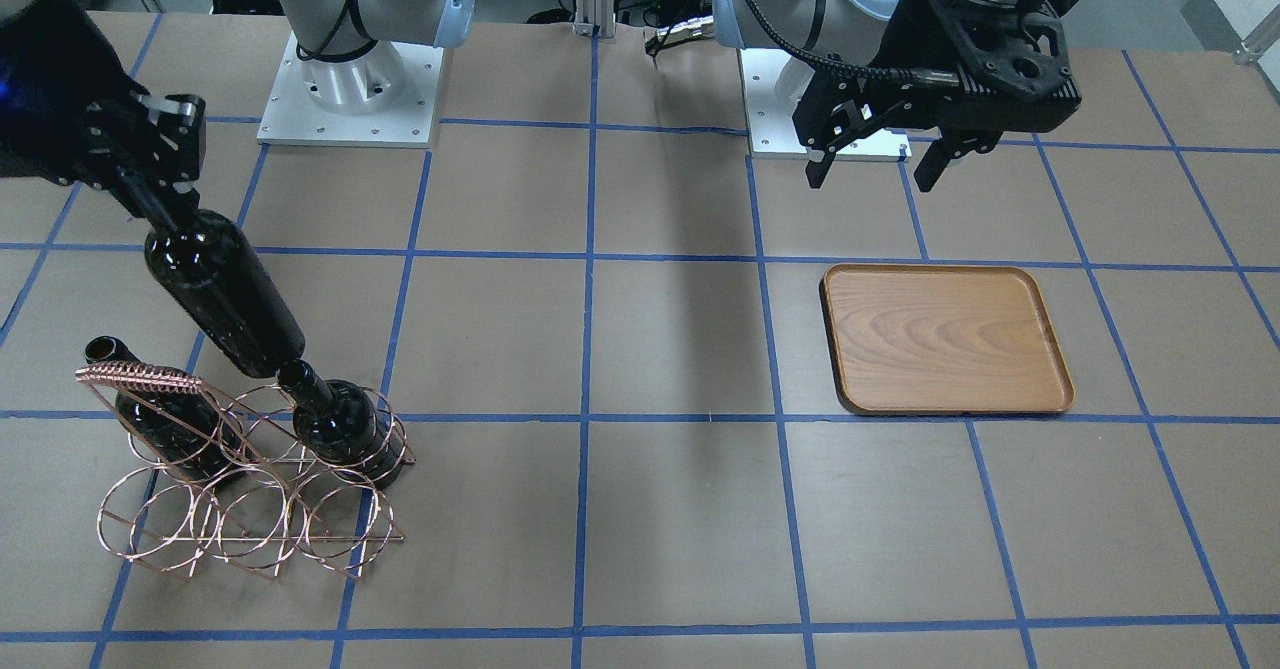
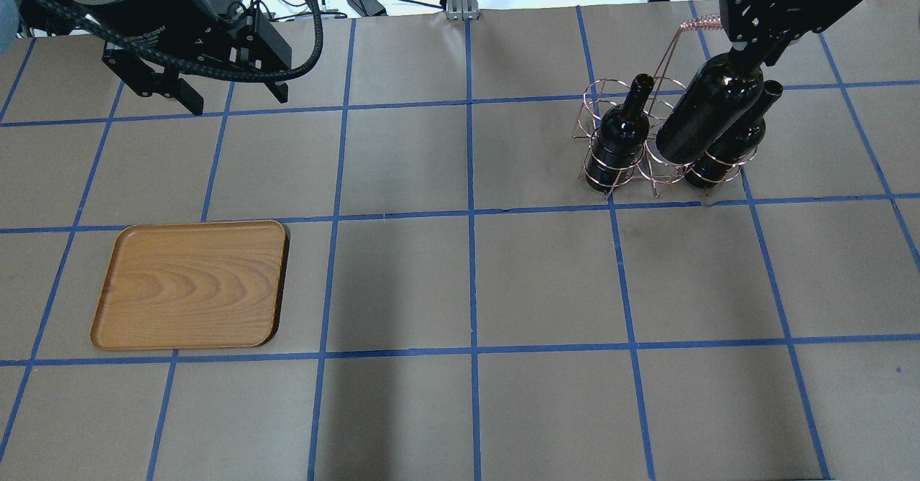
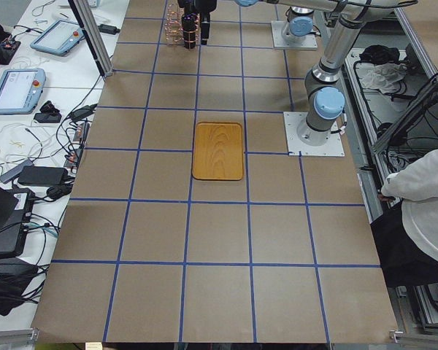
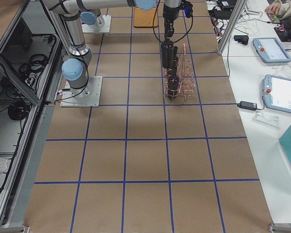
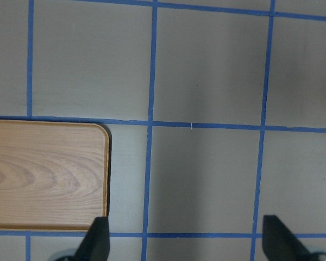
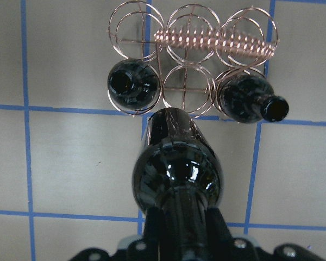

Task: Take wine from basket and place on tray
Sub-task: 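Lift the bottle out of the rack with the right gripper, then carry the bottle toward the left arm and stand it upright on the table, then open the right gripper and withdraw it toward the rack while the left arm approaches, then grasp the standing bottle's neck with the left gripper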

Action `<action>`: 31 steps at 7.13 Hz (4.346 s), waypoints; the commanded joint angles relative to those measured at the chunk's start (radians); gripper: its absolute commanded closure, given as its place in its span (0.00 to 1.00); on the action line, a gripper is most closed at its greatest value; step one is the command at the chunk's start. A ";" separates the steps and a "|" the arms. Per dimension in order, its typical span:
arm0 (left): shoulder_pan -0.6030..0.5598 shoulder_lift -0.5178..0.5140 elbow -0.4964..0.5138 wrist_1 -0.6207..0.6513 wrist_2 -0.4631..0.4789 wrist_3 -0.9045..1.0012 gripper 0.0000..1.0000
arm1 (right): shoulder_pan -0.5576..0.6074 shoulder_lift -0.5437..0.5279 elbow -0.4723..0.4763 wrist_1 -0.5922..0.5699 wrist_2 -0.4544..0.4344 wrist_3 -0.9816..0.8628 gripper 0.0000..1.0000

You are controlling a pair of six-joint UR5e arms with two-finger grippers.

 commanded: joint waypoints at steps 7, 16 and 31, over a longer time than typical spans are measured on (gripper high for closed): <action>0.017 0.003 0.000 0.000 -0.003 0.002 0.00 | 0.562 0.206 0.094 -0.329 0.029 0.781 0.83; 0.015 0.003 -0.001 0.000 -0.002 0.000 0.00 | 0.586 0.267 0.157 -0.397 0.026 0.797 0.43; -0.353 -0.264 -0.076 0.169 0.005 -0.254 0.85 | 0.120 -0.056 0.189 -0.156 -0.004 0.044 0.00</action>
